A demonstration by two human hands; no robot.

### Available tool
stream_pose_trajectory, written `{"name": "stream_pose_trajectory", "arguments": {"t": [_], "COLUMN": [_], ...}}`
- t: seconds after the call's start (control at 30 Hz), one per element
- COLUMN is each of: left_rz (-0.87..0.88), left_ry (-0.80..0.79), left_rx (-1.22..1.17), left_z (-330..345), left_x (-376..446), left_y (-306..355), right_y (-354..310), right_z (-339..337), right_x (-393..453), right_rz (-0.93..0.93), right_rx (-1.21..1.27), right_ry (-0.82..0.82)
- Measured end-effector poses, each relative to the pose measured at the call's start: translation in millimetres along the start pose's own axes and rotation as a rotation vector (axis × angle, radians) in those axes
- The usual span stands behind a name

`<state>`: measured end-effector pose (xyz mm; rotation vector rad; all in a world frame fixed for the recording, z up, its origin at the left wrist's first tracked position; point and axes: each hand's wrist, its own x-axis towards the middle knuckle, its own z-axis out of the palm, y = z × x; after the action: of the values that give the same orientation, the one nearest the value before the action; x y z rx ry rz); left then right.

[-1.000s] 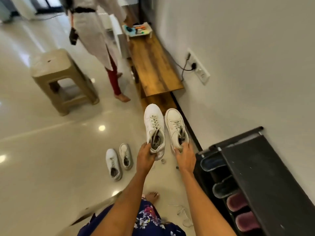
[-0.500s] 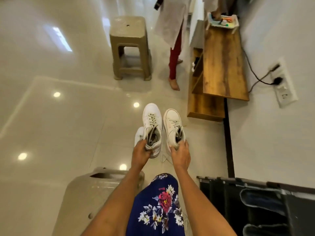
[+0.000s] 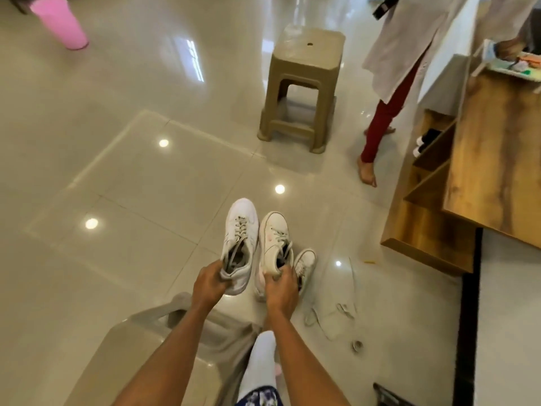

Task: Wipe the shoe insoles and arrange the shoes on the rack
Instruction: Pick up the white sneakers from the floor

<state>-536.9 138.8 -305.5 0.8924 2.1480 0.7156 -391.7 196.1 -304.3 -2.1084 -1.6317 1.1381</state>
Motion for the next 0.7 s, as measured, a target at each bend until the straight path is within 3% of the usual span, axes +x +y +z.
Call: {"name": "stream_pose_trajectory", "arguments": {"t": [0.33,0.53,0.7], "left_rz": [-0.165,-0.158,-0.153], "left_ry": [-0.037,-0.054,0.051], "left_rx": [0.024,0.133,0.266], "left_z": [113,136,141], "left_x": [162,220,241], "left_y": [-205,-286,-328], "right_y": [93,145,169], "right_z": [236,320,353], "right_x": [135,181,199], "right_rz": [0.131,0.074,-0.051], "right_rx": [0.101,0.011,-0.118], "right_ry": [-0.064,-0.062,-0.165]}}
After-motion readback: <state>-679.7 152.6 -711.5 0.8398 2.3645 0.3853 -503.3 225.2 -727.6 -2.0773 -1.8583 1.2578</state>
